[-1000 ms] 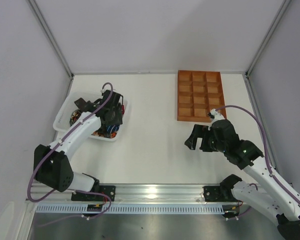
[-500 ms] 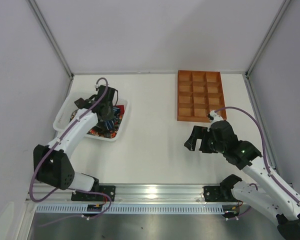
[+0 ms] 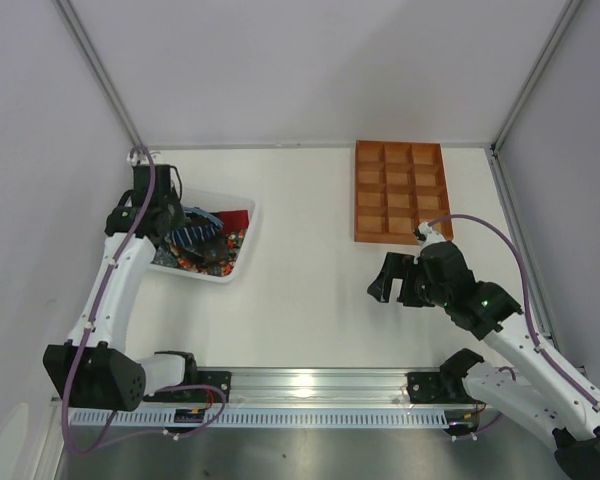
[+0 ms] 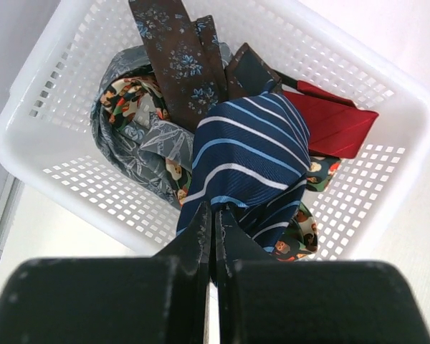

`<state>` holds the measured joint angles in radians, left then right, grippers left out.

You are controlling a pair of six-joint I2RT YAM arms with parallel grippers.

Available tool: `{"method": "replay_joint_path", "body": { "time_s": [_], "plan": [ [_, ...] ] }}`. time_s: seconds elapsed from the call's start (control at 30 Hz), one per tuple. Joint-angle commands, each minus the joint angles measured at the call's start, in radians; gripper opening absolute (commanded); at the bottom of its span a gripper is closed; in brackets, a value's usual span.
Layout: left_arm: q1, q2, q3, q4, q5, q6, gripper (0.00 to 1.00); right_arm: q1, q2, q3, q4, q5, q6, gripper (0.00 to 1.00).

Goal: Roll the ties
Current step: Grab a tie with the left arm, then move the tie to the center of the board

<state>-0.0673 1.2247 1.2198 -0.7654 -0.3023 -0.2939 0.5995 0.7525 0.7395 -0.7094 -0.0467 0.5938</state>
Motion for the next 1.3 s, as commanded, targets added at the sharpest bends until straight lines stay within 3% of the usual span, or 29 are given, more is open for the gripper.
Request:
{"method": "replay_joint_path", "body": {
  "time_s": [0.0,0.17,0.3,0.5,0.53,0.73,0.77,0.83,0.93,1.17,1.27],
  "plan": [
    [0.026,-0.036,0.026,0.041,0.066,0.047,0.0,0.002,-0.005,-0.006,0.031,-0.007,0.001,1.0],
    [0.027,-0.108,0.03,0.094,0.11,0.033,0.0,0.002,0.002,-0.017,0.042,-0.016,0.006,1.0],
    [0.029,-0.166,0.049,0.123,0.23,0.013,0.0,0.002,0.007,-0.02,0.053,-0.021,0.011,1.0],
    [0.029,-0.339,-0.017,0.331,0.733,-0.076,0.0,0.0,0.021,-0.009,0.067,-0.035,0.015,1.0],
    [0.029,-0.367,-0.037,0.394,0.862,-0.135,0.01,0.0,0.027,-0.009,0.07,-0.036,0.015,1.0],
    [0.012,-0.448,-0.244,0.76,1.166,-0.543,0.0,0.002,0.039,0.015,0.07,-0.047,0.026,1.0],
    [-0.026,-0.459,-0.273,0.866,1.178,-0.585,0.01,0.0,0.031,0.021,0.064,-0.045,0.034,1.0],
    [-0.075,-0.459,-0.313,0.877,1.16,-0.619,0.0,-0.001,0.012,0.029,0.06,-0.032,0.053,1.0],
    [-0.28,-0.43,-0.367,0.912,1.051,-0.634,0.0,-0.013,-0.025,0.034,0.065,-0.027,0.067,1.0],
    [-0.61,-0.133,-0.401,1.182,0.919,-0.724,0.0,-0.066,-0.036,0.08,0.007,-0.004,0.078,1.0],
    [-0.663,-0.004,-0.401,1.38,0.945,-0.795,0.0,-0.087,-0.064,0.095,-0.03,0.033,0.087,1.0]
  ]
}}
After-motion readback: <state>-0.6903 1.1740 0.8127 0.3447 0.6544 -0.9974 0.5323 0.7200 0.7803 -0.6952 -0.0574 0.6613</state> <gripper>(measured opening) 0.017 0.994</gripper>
